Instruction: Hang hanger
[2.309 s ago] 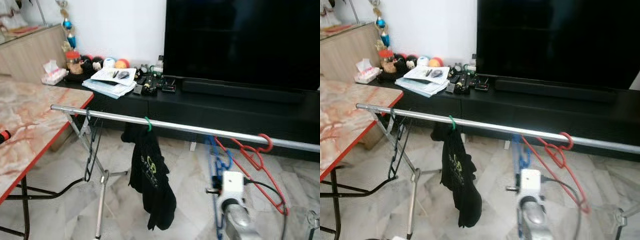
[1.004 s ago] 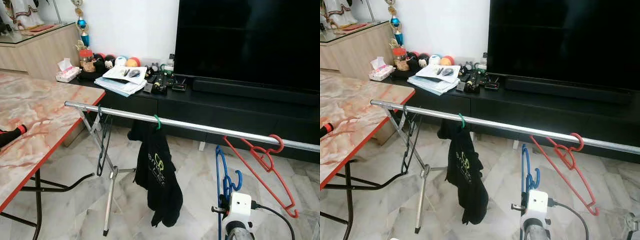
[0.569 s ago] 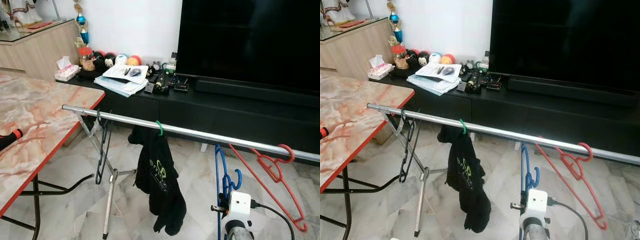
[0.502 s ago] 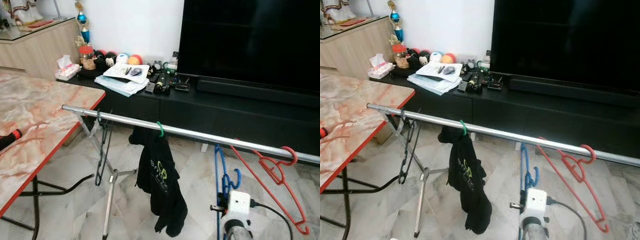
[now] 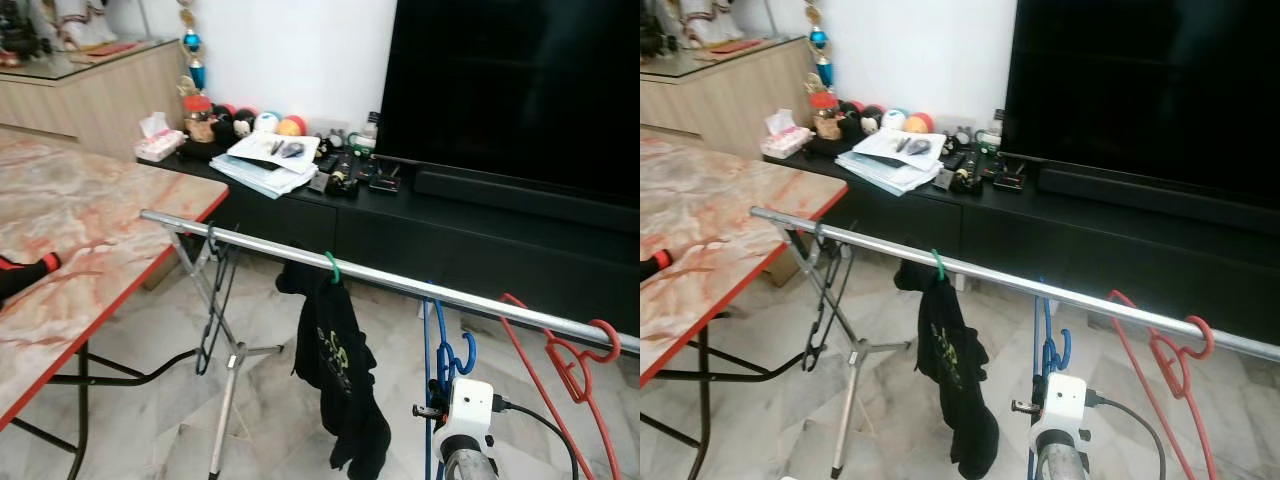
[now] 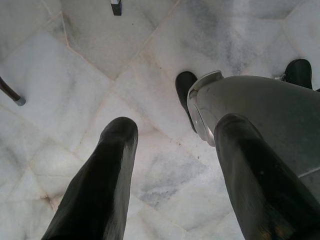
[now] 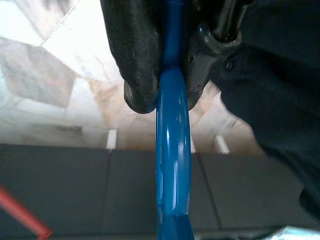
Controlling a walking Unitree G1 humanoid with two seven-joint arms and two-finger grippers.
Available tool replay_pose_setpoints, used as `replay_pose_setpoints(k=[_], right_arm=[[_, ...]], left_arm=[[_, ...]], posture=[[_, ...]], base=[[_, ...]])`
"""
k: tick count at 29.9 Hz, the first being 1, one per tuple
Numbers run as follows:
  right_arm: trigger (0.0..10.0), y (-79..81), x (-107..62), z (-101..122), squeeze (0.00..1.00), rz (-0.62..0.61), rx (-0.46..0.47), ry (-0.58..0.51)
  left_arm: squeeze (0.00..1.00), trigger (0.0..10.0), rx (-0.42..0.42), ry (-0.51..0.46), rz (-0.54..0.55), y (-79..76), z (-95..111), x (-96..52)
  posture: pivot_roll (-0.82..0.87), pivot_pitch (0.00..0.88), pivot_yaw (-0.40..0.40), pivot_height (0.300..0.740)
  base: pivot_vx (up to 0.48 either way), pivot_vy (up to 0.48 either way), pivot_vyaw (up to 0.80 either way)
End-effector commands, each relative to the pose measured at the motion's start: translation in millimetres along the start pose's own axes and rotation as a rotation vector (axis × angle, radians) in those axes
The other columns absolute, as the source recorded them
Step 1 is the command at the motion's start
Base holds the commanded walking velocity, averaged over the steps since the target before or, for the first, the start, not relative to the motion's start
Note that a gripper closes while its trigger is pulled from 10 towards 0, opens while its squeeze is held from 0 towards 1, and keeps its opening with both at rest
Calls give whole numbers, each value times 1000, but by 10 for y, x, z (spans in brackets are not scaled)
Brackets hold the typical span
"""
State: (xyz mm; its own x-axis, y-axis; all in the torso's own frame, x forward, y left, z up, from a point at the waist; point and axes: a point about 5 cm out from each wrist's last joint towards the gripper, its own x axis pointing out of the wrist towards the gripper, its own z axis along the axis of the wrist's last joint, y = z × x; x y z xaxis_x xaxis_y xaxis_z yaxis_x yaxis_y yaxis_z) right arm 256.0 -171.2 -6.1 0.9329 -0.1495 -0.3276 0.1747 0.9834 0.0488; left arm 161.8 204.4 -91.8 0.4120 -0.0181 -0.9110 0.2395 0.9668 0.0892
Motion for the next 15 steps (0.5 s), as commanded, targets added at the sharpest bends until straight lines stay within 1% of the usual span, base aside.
replay_pose_setpoints(k=[1, 2, 4, 8, 10, 15], right_arm=[[10000, -39, 8, 86, 0, -38, 15, -50], [10000, -36, 18, 138, 0, -57, 35, -76], [10000, -33, 31, 182, 0, -67, 47, -93], [10000, -12, 83, 277, 0, -75, 53, -112], [10000, 5, 125, 307, 0, -72, 57, -104], [10000, 55, 228, 364, 0, -56, 25, -60]], left_arm=[[0, 10000, 12, 16, -6, -8, -24, 0], [0, 10000, 12, 15, -6, -8, -24, 0], [0, 10000, 12, 14, -6, -7, -22, 0], [0, 10000, 12, 14, -7, -6, -19, 0], [0, 10000, 12, 15, -8, -5, -17, 0], [0, 10000, 13, 12, -6, -3, -7, 1]], posture=[[-3, 7, 4, 740], [-3, 7, 4, 740], [3, 7, 4, 740], [2, 7, 7, 740], [1, 7, 9, 740], [3, 6, 13, 740]], base=[[0, 0, 0], [0, 0, 0], [0, 0, 0], [0, 0, 0], [0, 0, 0], [0, 0, 0]])
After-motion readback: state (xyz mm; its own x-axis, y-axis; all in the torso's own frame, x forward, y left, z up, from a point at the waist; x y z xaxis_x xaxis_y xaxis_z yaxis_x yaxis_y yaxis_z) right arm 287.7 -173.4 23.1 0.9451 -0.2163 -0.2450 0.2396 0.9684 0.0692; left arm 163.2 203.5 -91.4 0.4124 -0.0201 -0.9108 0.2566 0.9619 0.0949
